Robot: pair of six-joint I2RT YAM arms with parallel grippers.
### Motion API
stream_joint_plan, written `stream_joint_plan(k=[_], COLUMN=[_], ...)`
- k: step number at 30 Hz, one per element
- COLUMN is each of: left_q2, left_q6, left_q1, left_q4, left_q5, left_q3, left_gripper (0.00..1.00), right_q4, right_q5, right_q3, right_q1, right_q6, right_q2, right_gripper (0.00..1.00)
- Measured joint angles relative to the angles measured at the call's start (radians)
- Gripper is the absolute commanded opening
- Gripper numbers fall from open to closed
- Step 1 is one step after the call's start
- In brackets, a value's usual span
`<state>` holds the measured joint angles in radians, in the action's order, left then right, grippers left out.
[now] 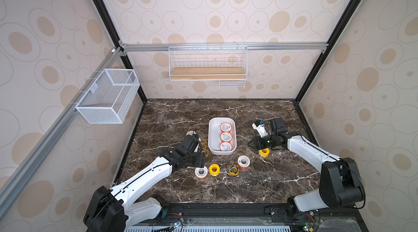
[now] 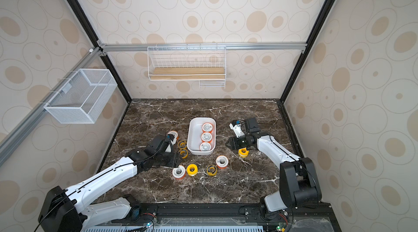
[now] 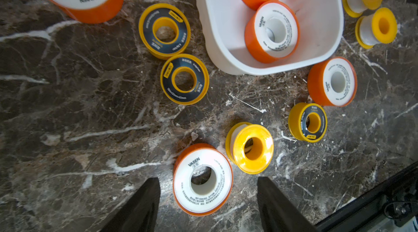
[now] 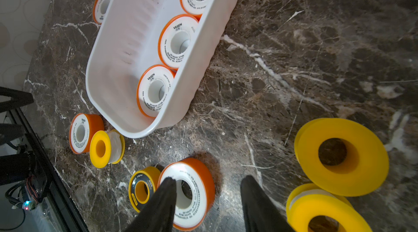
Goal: Put the sealing tape into the storage box
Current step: Pick up the sealing tape at the center of the board.
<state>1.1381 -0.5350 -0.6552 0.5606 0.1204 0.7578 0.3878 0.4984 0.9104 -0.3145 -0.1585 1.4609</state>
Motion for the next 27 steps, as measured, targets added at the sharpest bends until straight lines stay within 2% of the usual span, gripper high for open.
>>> stream_joint_plan(k=[10, 27], left_q2=[0.116, 0.361], left_q6=[0.037, 0.220], left_q1=[-0.149, -0.246], left_q4=[-0.024, -0.057], left_q5=[-0.072, -0.085], left_q3=[0.008, 0.130], left_gripper=[0.89, 0.90], right_q4=[-0.013, -0.005], right_q5=[0.000, -0.008], right_q3=[-0.003, -0.003], right_q1=[0.000, 0.001], right_q6=[-0.007, 0.000], right_q2=[0.000, 0.000], right_gripper=[0.52, 0.53])
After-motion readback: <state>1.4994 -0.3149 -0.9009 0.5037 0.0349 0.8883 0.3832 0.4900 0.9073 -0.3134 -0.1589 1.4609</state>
